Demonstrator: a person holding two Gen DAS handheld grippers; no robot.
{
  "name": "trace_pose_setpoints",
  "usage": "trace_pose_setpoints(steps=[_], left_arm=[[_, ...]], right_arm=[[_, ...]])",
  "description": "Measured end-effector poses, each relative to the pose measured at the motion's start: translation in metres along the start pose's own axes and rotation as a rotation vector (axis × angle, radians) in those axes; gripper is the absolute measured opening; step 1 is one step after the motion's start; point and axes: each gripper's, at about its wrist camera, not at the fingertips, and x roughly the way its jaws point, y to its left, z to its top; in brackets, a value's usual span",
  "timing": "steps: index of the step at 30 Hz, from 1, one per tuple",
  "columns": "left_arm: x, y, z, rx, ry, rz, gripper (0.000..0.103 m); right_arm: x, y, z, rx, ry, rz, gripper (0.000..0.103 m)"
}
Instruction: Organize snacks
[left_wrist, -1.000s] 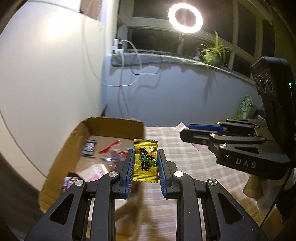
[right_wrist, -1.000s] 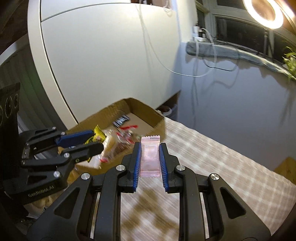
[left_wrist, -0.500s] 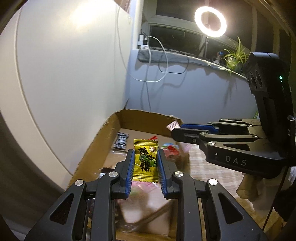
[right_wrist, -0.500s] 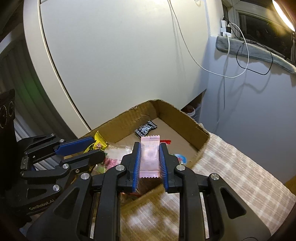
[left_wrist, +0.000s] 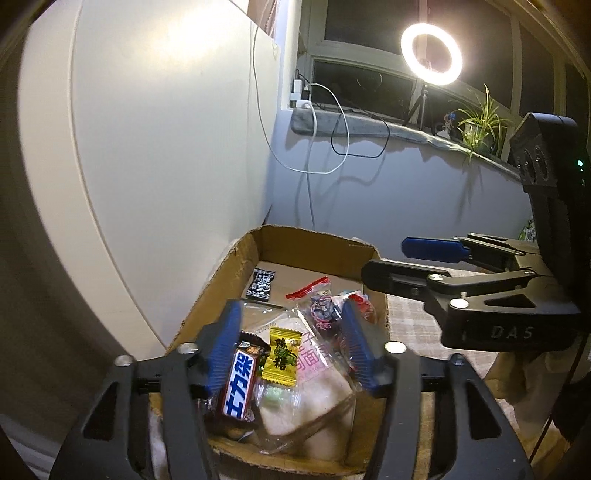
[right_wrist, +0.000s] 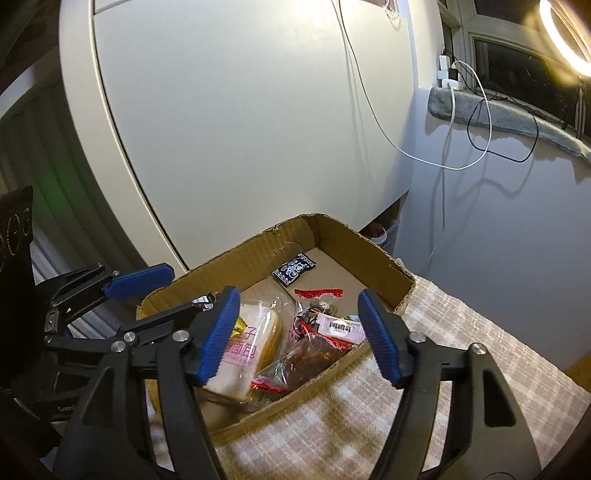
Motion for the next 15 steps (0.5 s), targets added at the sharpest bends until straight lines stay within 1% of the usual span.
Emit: trace_pose_setpoints(steps=[1, 2, 3, 4, 5, 6, 7, 9, 12, 15], left_arm=[[-0.001, 0.000, 0.000, -0.002, -0.003, 0.003, 0.065], [-0.005, 0.000, -0.001, -0.006, -0.006, 0.009, 0.066], [-0.007, 0.000, -0.001, -0.008, -0.007, 0.011, 0.067], [-0.010, 0.000, -0.002, -0.010, -0.008, 0.017, 0.071], [-0.014, -0.001, -0.003, -0.010, -0.012, 0.024, 0.076], [-0.017, -0.002, -0.004, -0.010, -0.015, 0.029, 0.078], [-0.020, -0.003, -0.005, -0.011, -0.020, 0.035, 0.081], [-0.028, -0.004, -0.009, -0.019, -0.025, 0.046, 0.081], [-0.035, -0.005, -0.015, -0.036, -0.021, 0.049, 0.081], [-0.043, -0.009, -0.019, -0.037, -0.024, 0.062, 0.081]], right_arm=[[-0.004, 0.000, -0.001, 0.001, -0.005, -0.001, 0.071], [-0.006, 0.001, -0.001, 0.003, -0.009, -0.002, 0.072], [-0.010, 0.001, -0.002, 0.004, -0.013, -0.004, 0.076], [-0.015, 0.001, -0.004, 0.007, -0.019, -0.009, 0.082], [-0.020, 0.001, -0.006, 0.011, -0.027, -0.015, 0.086], [-0.024, 0.001, -0.007, 0.013, -0.033, -0.019, 0.090], [-0.029, 0.001, -0.009, 0.016, -0.041, -0.024, 0.091], [-0.037, 0.001, -0.012, 0.023, -0.046, -0.031, 0.091], [-0.050, 0.000, -0.020, 0.041, -0.056, -0.045, 0.098], [-0.060, 0.002, -0.029, 0.054, -0.061, -0.056, 0.099]])
